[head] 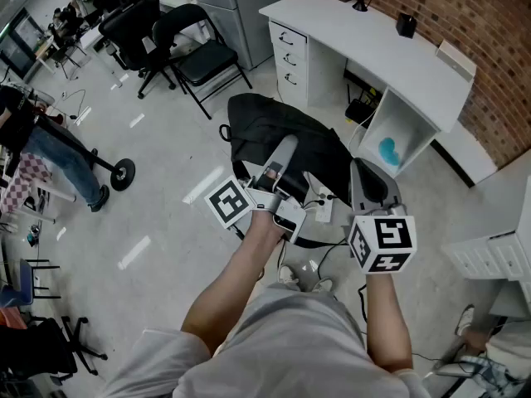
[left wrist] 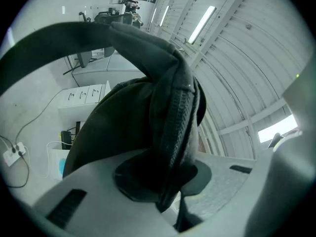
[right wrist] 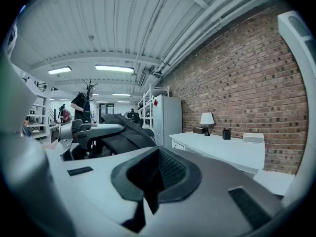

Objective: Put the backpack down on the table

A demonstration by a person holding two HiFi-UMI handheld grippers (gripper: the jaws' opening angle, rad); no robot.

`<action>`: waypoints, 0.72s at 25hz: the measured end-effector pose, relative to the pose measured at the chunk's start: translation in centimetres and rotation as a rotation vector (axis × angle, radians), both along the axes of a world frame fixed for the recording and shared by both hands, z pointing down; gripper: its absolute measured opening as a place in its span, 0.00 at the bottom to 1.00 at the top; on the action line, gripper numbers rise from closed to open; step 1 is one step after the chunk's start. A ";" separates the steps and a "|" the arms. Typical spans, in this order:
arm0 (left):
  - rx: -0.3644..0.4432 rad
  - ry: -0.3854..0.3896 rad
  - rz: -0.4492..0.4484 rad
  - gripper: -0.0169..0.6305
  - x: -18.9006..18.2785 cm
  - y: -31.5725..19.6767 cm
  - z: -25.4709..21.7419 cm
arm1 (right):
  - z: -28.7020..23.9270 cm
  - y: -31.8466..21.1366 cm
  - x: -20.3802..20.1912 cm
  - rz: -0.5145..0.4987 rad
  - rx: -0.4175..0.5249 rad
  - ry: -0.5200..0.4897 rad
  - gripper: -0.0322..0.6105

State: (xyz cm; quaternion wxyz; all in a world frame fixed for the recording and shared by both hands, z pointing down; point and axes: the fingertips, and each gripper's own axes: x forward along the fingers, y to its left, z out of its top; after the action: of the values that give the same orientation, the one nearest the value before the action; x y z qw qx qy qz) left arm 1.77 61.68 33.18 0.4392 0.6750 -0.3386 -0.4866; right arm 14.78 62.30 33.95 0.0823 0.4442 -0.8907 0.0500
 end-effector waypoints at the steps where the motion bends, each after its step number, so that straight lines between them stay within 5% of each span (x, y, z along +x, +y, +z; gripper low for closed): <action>1: -0.003 0.003 0.000 0.12 -0.2 0.0 0.1 | 0.1 0.0 -0.2 -0.001 0.000 0.001 0.05; 18: -0.015 0.029 -0.002 0.12 -5.8 -1.1 1.0 | 0.8 -1.6 -5.4 0.005 -0.011 0.021 0.05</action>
State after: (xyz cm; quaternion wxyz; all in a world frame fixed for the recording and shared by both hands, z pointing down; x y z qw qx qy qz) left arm -3.98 60.60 34.15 0.4487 0.6643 -0.3366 -0.4941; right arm 9.36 60.67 34.76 0.0938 0.4467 -0.8883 0.0506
